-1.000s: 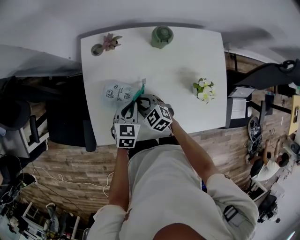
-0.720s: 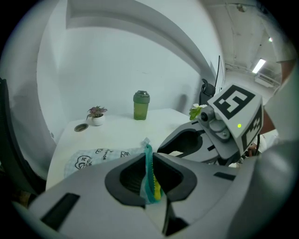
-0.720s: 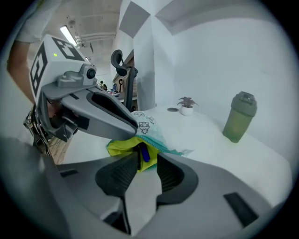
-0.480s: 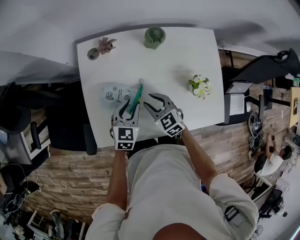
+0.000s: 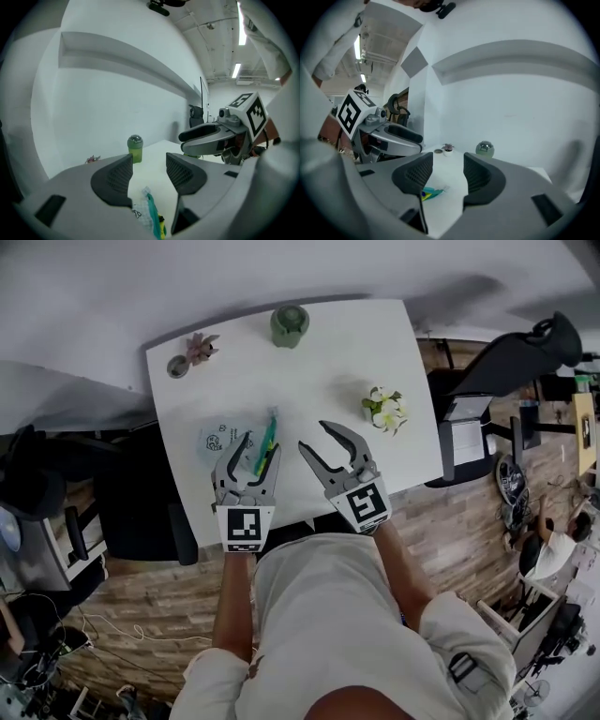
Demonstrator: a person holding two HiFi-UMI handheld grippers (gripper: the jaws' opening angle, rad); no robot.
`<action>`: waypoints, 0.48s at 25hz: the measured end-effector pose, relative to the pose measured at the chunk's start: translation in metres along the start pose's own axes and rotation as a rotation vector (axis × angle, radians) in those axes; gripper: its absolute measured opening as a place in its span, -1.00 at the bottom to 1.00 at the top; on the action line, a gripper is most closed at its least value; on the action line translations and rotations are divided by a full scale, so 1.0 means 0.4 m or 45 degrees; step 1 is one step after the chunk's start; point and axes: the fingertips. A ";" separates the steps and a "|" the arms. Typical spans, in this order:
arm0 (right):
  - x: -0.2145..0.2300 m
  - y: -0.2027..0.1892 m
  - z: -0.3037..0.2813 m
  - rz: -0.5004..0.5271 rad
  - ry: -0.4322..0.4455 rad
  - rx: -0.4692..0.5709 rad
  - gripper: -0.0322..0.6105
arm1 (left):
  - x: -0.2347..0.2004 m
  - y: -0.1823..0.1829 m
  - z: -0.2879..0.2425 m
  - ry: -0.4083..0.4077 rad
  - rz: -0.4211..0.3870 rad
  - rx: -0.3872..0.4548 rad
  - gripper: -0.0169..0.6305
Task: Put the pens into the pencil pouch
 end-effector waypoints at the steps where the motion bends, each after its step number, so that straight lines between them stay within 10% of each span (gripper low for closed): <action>1: 0.007 0.023 0.013 -0.003 -0.020 0.036 -0.26 | 0.002 0.019 0.006 -0.002 -0.011 0.022 -0.27; 12: 0.043 0.100 0.151 0.047 -0.102 0.128 -0.26 | 0.063 0.139 0.082 0.057 -0.083 0.134 -0.27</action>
Point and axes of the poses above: the fingertips, and each gripper's own axes: z backward along the fingers, x to its right, y out of its top
